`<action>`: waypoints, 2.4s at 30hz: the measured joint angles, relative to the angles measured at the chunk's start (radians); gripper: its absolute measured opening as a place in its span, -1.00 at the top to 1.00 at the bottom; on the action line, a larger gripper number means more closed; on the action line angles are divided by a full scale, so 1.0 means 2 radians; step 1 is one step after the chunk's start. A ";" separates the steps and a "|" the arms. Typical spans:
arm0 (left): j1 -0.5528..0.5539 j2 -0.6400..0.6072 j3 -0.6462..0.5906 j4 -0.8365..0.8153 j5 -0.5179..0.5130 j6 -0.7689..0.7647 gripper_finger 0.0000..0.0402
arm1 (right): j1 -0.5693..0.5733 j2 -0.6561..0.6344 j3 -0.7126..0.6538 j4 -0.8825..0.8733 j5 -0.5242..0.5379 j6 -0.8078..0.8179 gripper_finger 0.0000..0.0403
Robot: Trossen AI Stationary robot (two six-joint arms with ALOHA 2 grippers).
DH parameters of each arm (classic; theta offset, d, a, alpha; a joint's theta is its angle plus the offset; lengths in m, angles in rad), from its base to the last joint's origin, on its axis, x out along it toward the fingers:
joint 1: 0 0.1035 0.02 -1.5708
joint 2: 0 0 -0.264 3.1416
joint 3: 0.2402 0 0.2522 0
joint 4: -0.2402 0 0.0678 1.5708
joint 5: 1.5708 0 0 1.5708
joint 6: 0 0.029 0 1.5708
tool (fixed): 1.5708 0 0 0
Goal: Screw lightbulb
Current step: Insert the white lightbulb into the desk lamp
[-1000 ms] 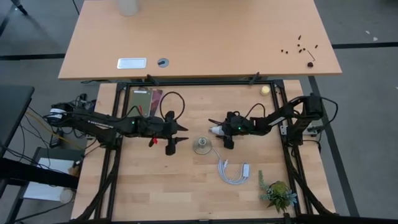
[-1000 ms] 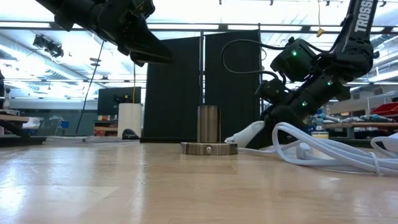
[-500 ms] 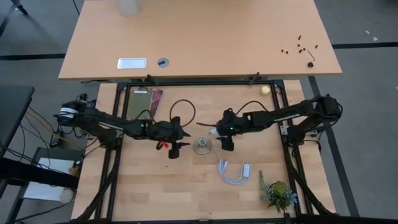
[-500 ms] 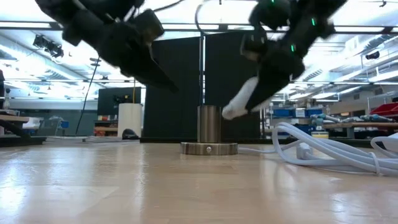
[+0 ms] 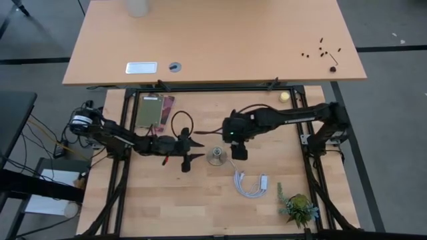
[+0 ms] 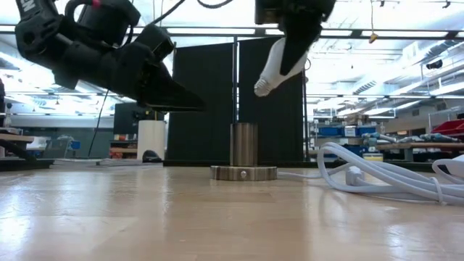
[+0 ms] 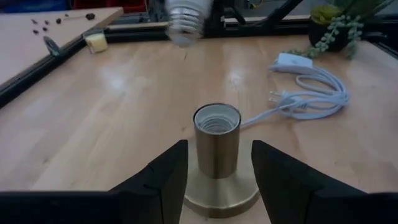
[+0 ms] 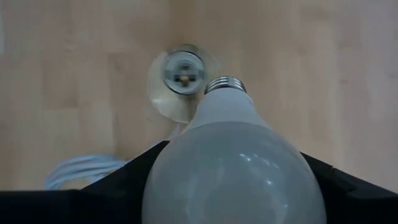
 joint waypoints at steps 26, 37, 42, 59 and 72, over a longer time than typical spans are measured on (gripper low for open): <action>-0.024 0.200 0.007 0.308 -0.020 0.006 0.10 | -0.018 0.193 0.248 -0.158 -0.077 -0.024 -0.36; -0.024 0.201 0.029 0.316 -0.021 0.034 0.10 | -0.019 0.193 0.247 -0.157 -0.089 -0.031 -0.36; -0.024 0.201 0.051 0.291 -0.022 0.033 0.10 | -0.019 0.193 0.245 -0.120 -0.090 -0.026 -0.36; -0.043 0.153 -0.018 0.294 -0.063 -0.018 0.10 | -0.003 0.191 0.245 -0.092 -0.074 -0.065 -0.37; -0.069 0.154 -0.024 0.286 -0.097 0.002 0.10 | -0.012 0.191 0.241 -0.078 -0.062 -0.089 -0.36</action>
